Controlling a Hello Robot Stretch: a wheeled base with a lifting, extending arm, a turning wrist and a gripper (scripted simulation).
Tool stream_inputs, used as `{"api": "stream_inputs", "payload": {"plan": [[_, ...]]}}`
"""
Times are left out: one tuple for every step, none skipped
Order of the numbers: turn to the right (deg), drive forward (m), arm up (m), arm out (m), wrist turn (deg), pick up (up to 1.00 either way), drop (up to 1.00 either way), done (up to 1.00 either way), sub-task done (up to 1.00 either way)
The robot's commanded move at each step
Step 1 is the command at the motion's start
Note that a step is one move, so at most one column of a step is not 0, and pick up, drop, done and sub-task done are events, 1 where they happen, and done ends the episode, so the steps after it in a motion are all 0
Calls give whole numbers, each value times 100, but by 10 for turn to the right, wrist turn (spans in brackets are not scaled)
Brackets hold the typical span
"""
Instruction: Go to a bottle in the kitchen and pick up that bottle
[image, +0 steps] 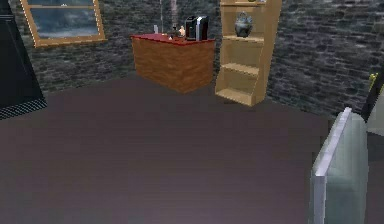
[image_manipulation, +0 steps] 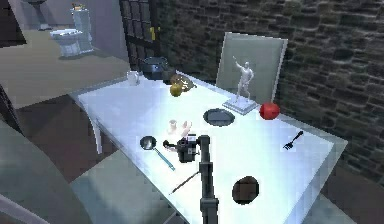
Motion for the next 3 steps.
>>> {"api": "stream_inputs", "payload": {"plan": [[0, 0, 0, 0, 0, 100, 0, 0, 0], [0, 0, 10, 0, 0, 0, 0, 0, 0], [0, 0, 0, 0, 0, 0, 0, 100, 0]]}}
